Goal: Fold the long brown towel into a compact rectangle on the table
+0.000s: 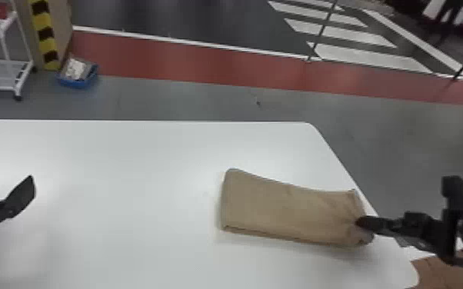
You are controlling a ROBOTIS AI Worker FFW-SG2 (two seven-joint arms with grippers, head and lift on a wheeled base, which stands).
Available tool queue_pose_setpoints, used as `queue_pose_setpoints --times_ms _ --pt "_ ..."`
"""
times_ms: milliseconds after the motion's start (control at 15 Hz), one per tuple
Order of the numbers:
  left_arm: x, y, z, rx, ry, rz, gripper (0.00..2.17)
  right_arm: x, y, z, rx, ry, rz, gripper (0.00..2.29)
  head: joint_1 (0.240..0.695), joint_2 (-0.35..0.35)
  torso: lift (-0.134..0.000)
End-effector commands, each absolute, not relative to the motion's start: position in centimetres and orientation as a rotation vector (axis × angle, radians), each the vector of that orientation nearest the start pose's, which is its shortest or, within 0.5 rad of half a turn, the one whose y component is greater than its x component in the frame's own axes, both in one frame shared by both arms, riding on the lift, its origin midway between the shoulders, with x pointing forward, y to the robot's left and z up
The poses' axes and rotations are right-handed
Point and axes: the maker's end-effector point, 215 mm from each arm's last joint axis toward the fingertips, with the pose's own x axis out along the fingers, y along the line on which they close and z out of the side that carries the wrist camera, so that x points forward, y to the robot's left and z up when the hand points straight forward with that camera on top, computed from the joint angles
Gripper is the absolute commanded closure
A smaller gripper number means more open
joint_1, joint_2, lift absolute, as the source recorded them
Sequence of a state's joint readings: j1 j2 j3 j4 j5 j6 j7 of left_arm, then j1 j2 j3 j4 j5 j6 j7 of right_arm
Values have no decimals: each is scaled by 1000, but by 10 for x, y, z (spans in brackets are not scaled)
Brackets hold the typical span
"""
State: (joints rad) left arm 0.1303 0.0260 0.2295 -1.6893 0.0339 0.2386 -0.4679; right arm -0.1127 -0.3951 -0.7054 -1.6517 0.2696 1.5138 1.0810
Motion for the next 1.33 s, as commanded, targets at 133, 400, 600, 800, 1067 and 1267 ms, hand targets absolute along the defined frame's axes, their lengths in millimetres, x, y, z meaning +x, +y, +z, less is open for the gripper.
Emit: queue_pose_setpoints --times_ms 133,400,600,800,1067,1267 --pt "533 272 -412 -62 234 -238 80 396 -548 -363 661 758 -25 1477 695 -319 -124" --pt "532 269 -410 -60 231 -242 80 422 -539 -307 600 643 42 1477 695 -322 -124" --pt "531 273 -410 -57 231 -236 80 442 -503 -298 585 628 123 1477 695 -299 -124" --pt "529 274 -412 -57 235 -235 80 457 -453 -317 559 682 194 1474 695 -261 -124" --pt "528 281 -412 -58 235 -225 80 468 -399 -329 524 720 265 1477 695 -186 -124" --pt "528 285 -413 -57 237 -221 80 470 -373 -341 499 757 296 1474 695 -127 -124"
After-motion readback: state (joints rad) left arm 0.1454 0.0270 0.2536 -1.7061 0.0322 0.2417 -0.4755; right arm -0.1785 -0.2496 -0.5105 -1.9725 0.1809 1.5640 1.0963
